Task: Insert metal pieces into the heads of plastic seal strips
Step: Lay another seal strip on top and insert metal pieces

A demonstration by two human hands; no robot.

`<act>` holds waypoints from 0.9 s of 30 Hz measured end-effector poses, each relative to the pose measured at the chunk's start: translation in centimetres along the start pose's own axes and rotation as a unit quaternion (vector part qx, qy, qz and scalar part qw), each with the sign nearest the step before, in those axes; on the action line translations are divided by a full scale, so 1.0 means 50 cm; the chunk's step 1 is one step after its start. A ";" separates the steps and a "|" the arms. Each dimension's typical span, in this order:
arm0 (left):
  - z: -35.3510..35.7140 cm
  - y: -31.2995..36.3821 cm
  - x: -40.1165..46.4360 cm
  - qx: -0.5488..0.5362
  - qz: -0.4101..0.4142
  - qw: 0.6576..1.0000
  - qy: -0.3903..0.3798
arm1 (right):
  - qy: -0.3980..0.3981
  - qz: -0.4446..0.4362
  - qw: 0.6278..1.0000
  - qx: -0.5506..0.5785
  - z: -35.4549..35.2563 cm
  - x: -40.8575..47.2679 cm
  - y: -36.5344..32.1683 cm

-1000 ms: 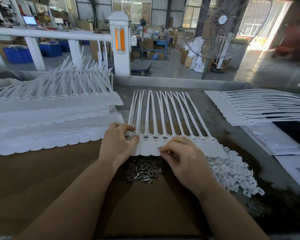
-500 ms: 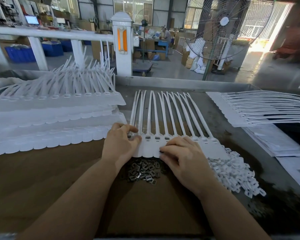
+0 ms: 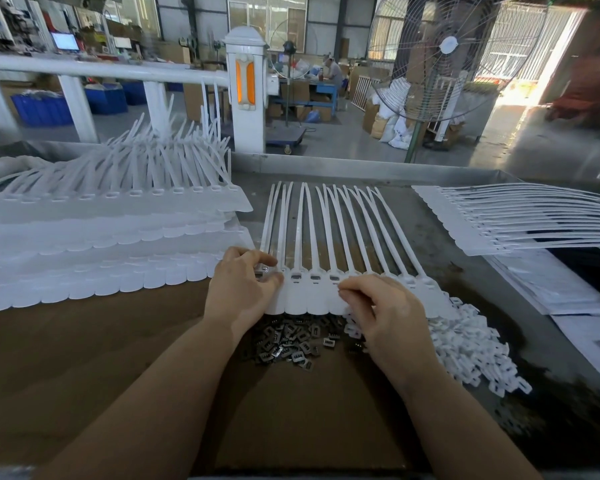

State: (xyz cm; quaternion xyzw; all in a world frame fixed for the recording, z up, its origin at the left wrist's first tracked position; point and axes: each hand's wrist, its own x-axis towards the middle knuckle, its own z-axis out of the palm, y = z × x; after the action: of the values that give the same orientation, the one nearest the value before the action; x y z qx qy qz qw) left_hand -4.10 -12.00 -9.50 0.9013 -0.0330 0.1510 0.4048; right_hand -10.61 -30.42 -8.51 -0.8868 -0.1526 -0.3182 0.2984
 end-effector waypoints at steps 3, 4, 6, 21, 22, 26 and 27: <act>-0.001 0.000 0.000 -0.003 0.002 1.000 -0.002 | 0.027 0.063 0.997 0.043 -0.005 0.004 0.000; -0.002 0.001 0.000 -0.005 0.004 1.000 -0.003 | 0.035 0.077 0.995 0.046 -0.007 0.006 0.002; -0.002 0.001 0.001 -0.010 0.006 1.000 -0.004 | 0.045 0.100 0.993 0.036 -0.014 0.014 0.009; 0.000 -0.006 0.004 -0.017 0.006 1.000 -0.004 | -0.017 0.245 0.969 -0.039 -0.073 0.071 0.092; 0.000 -0.006 0.004 -0.016 0.005 1.000 -0.005 | -0.027 0.251 0.967 -0.043 -0.072 0.073 0.095; 0.001 -0.008 0.004 -0.020 0.005 1.000 -0.006 | -0.080 0.254 0.961 -0.070 -0.069 0.077 0.104; 0.001 -0.008 0.004 -0.024 0.003 1.000 -0.005 | -0.089 0.253 0.960 -0.074 -0.068 0.079 0.104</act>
State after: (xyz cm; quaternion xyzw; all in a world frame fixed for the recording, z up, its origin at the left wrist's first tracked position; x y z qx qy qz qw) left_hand -3.82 -11.76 -9.76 0.8922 -0.0411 0.1465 0.4253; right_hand -6.84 -36.26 -6.05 -0.9408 0.0751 -0.1623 0.2879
